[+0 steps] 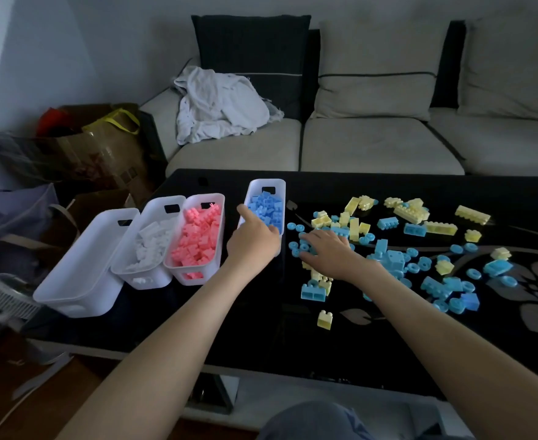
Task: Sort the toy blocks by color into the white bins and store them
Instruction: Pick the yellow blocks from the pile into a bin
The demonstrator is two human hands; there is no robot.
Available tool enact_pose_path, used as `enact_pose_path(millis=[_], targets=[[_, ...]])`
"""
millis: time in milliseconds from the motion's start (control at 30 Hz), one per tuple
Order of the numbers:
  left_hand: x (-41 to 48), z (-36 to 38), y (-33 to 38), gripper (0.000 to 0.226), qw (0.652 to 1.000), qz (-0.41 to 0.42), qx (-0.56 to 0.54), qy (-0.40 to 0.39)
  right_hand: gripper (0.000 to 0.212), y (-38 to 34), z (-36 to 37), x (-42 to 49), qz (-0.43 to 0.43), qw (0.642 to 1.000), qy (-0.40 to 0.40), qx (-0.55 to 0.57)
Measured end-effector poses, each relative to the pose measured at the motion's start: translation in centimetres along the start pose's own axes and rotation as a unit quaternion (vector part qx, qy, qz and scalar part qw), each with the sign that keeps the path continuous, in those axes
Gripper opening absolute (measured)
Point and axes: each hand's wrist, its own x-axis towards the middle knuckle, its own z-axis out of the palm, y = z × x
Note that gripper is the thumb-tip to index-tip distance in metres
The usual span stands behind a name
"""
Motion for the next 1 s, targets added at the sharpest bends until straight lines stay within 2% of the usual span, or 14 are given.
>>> enact_pose_path(millis=[100, 167, 267, 333, 500, 600, 700, 800, 900, 1000], targets=[[-1.0, 0.1, 0.9, 0.069, 0.990, 0.086, 0.089, -0.060, 0.049, -0.1, -0.9, -1.0, -0.008, 1.000, 0.000, 0.007], [-1.4, 0.1, 1.0, 0.052, 0.982, 0.105, 0.099, -0.123, 0.043, -0.3, -1.4, -1.5, -0.020, 1.000, 0.003, 0.011], [-1.9, -0.6, 0.5, 0.027, 0.973, 0.110, 0.102, -0.177, 0.035, -0.9, -1.8, -2.0, -0.040, 0.999, 0.010, 0.025], [-2.3, -1.8, -0.2, 0.023, 0.971, 0.133, 0.102, -0.169, 0.029, -1.8, -2.0, -2.1, -0.048, 0.998, 0.041, 0.031], [-2.8, -5.9, -4.0, 0.017, 0.982, 0.159, 0.078, -0.062, 0.022, -7.3, -2.3, -1.9, -0.086, 0.986, 0.119, 0.077], [-3.2, -8.7, -6.6, 0.017, 0.991, 0.121, 0.047, 0.026, 0.022, -11.2, -1.7, -1.4, -0.131, 0.977, 0.140, 0.093], [-3.0, -11.2, -10.1, 0.037, 0.993, 0.050, 0.068, 0.076, 0.025, -14.9, -0.8, -1.1, -0.174, 0.970, 0.133, 0.109], [-2.3, -12.2, -14.0, 0.048, 0.986, -0.036, 0.150, 0.061, 0.029, -17.6, 0.0, -1.0, -0.200, 0.967, 0.115, 0.104], [-1.8, -12.4, -17.1, 0.053, 0.984, -0.105, 0.146, 0.002, 0.032, -19.1, 0.7, -0.8, -0.211, 0.968, 0.093, 0.100], [-1.6, -12.1, -18.9, 0.049, 0.981, -0.110, 0.150, -0.048, 0.034, -19.6, 0.9, -0.7, -0.208, 0.970, 0.082, 0.098]])
